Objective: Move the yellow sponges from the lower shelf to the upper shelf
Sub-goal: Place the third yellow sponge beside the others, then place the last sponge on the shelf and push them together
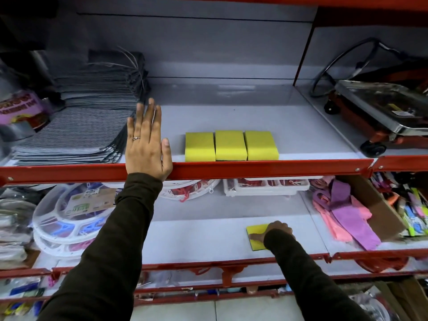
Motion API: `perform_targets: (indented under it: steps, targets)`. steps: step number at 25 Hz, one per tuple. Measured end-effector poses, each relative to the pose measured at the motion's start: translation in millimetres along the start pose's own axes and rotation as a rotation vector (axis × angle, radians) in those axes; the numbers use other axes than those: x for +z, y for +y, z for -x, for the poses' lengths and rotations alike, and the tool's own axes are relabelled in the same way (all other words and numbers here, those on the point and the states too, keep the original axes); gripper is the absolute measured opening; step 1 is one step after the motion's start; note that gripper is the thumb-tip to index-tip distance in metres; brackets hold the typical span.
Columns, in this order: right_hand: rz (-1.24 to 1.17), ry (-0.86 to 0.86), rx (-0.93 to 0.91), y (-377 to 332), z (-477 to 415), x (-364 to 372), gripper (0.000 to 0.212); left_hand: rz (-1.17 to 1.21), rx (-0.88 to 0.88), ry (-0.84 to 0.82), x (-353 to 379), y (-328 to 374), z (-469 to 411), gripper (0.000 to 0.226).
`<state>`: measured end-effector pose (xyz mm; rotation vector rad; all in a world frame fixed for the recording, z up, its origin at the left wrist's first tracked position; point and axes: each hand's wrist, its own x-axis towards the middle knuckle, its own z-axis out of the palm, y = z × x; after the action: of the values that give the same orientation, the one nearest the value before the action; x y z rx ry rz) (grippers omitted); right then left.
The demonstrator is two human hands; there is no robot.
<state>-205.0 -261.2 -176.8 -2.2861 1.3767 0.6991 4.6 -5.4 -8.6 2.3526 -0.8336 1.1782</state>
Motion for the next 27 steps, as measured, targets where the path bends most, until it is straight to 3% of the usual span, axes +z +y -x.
perform_targets:
  steps: [2,7,14,18,22,27]
  targets:
    - [-0.117,-0.006,0.064,4,-18,27,0.139,0.002,-0.001,0.002,1,0,0,0.066]
    - [-0.033,0.055,-0.003,-8,9,16,0.123,-0.007,-0.004,0.001,1,-1,0,0.067]
    - [0.316,0.025,-0.319,-17,81,-66,0.110,-0.012,-0.005,-0.009,-1,0,0,0.068]
    - [0.377,-0.015,-0.550,-14,157,-136,0.103,-0.007,-0.011,-0.006,-2,2,1,0.068]
    - [0.256,0.211,-0.704,0,214,-207,0.109,-0.011,-0.011,-0.010,-2,1,1,0.068]
    - [0.211,0.451,-0.587,-10,157,-276,0.112,-0.005,-0.005,-0.019,0,0,1,0.069]
